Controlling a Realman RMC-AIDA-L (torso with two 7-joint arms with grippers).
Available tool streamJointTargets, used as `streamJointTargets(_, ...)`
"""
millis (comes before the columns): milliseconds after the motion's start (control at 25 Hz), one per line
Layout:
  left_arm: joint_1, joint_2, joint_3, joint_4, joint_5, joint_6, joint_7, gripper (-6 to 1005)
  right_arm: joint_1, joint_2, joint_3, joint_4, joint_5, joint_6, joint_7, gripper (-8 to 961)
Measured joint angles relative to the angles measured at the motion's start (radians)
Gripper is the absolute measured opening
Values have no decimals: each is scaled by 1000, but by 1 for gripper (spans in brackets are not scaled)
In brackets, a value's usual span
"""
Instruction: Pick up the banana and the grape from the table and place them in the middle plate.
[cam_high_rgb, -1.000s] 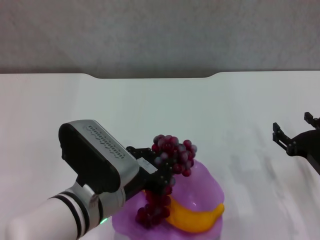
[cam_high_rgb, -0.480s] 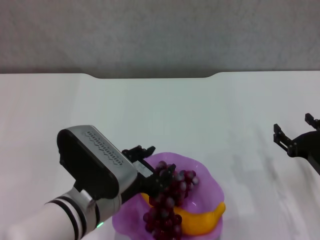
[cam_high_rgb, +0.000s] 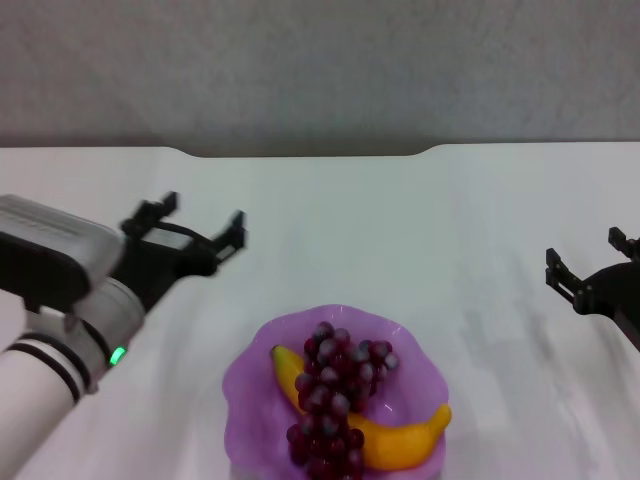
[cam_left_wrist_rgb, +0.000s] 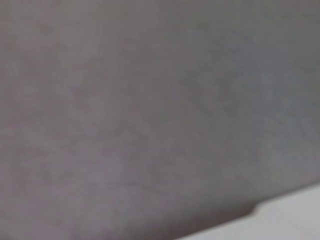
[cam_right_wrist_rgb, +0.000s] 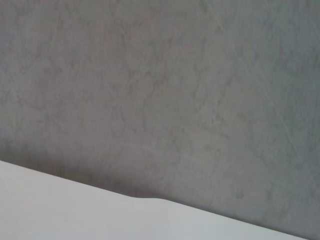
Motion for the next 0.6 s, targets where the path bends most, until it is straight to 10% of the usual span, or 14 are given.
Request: streamJointTargets(600, -251, -10, -9, -882, 72, 889, -535, 890, 10, 1, 0, 8, 2, -8, 3, 880)
